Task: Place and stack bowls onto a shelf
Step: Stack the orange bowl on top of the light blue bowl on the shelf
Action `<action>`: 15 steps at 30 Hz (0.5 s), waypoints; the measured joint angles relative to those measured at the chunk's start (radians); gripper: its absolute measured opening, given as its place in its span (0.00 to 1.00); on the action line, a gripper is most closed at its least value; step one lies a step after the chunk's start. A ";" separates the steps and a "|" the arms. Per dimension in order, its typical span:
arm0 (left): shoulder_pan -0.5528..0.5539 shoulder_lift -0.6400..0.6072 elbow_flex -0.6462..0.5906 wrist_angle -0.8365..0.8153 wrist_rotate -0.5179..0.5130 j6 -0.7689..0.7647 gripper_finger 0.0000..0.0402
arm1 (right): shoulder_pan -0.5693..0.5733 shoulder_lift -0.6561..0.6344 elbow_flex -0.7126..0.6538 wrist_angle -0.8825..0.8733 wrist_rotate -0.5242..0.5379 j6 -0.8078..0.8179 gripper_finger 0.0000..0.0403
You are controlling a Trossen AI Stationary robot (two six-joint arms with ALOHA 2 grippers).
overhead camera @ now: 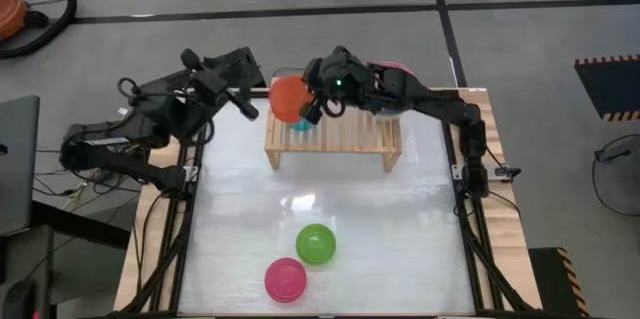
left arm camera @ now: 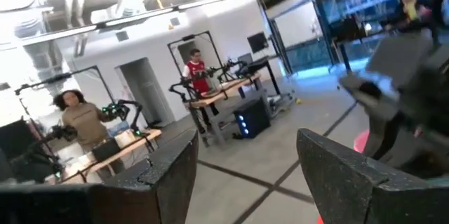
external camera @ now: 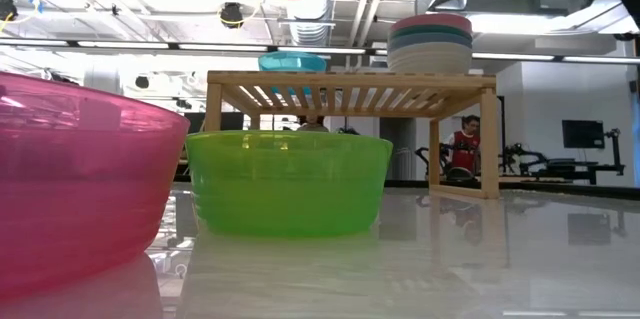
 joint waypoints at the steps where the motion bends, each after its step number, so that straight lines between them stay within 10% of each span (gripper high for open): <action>1: 0.001 -0.008 0.000 -0.003 -0.001 -0.013 0.57 | -0.019 0.000 0.000 -0.003 -0.031 0.018 0.06; 15: 0.002 -0.120 0.000 -0.331 0.119 -0.431 0.57 | -0.211 0.021 0.000 -0.151 -0.469 0.238 0.06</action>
